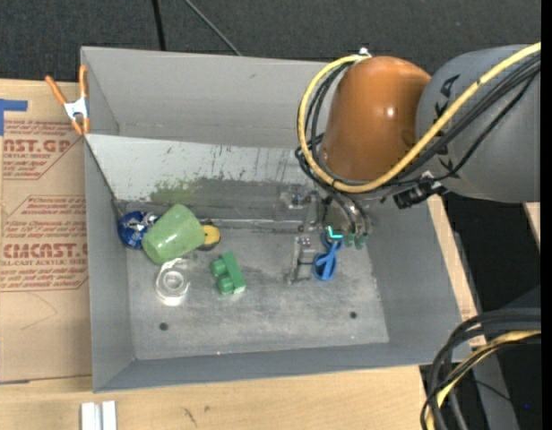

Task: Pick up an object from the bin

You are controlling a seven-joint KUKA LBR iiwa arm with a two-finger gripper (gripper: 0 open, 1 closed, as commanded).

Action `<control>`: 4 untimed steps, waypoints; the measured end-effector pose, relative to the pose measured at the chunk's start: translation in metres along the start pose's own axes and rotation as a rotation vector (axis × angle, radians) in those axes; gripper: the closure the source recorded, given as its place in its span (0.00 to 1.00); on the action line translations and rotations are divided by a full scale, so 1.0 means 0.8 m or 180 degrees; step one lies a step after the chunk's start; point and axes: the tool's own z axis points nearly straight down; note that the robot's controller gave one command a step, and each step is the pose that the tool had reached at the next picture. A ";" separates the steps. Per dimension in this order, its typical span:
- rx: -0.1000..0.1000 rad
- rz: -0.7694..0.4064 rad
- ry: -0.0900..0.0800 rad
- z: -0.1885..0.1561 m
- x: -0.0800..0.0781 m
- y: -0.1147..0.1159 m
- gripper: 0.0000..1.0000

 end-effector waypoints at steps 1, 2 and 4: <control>-0.0002 -0.0681 -0.0009 0.091 -0.016 0.083 0.00; -0.0001 -0.0767 -0.0032 0.175 -0.021 0.071 0.00; -0.0002 -0.0731 -0.0046 0.030 0.005 0.091 1.00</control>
Offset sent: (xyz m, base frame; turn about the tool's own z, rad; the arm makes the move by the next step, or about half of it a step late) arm 0.0135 0.0642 -0.0705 -0.2105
